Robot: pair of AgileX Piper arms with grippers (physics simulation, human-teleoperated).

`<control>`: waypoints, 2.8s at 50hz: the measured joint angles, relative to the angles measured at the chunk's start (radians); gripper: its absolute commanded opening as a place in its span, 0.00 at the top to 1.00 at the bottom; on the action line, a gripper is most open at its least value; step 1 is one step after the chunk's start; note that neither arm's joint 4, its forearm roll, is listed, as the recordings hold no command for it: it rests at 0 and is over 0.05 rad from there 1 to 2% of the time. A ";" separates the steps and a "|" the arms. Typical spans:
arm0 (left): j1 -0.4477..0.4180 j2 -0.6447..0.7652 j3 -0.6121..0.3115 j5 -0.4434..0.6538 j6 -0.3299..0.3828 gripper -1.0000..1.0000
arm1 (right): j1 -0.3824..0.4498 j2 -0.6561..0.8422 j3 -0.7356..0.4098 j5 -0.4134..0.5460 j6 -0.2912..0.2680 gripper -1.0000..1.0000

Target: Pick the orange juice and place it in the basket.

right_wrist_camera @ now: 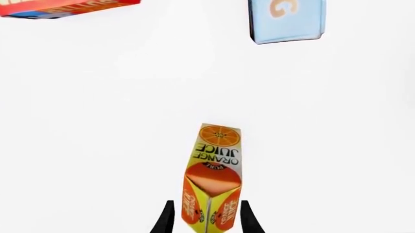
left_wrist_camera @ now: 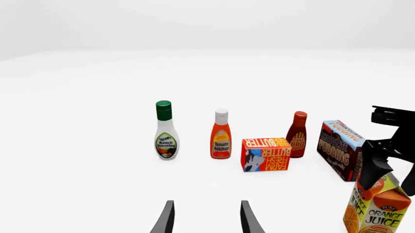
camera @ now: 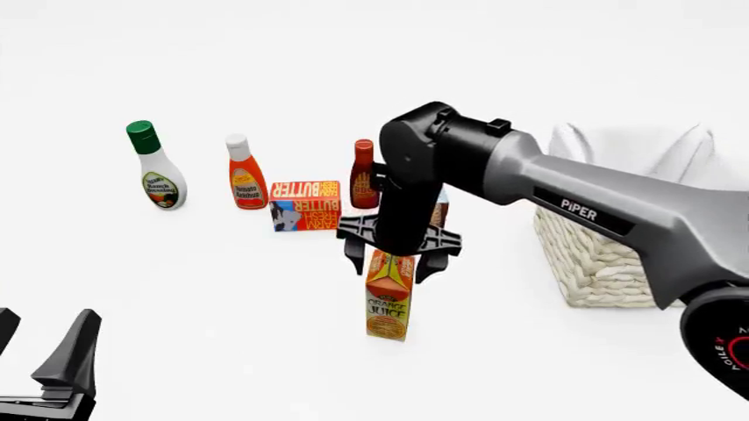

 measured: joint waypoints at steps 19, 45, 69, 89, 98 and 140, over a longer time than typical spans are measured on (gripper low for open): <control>0.000 0.000 0.000 0.000 0.000 0.00 | -0.002 0.017 -0.002 0.000 0.000 0.00; 0.000 0.000 0.000 0.000 0.000 0.00 | -0.005 0.039 -0.013 0.000 0.006 0.00; 0.000 0.000 0.000 0.000 0.000 0.00 | -0.029 0.038 -0.003 -0.008 -0.028 1.00; 0.000 0.000 0.000 0.000 0.000 0.00 | -0.036 -0.025 0.014 -0.001 -0.074 1.00; 0.000 0.000 0.000 0.000 0.000 0.00 | -0.045 -0.077 0.020 0.000 -0.112 1.00; 0.000 0.000 0.000 0.000 0.000 0.00 | -0.129 -0.247 -0.032 0.000 -0.418 1.00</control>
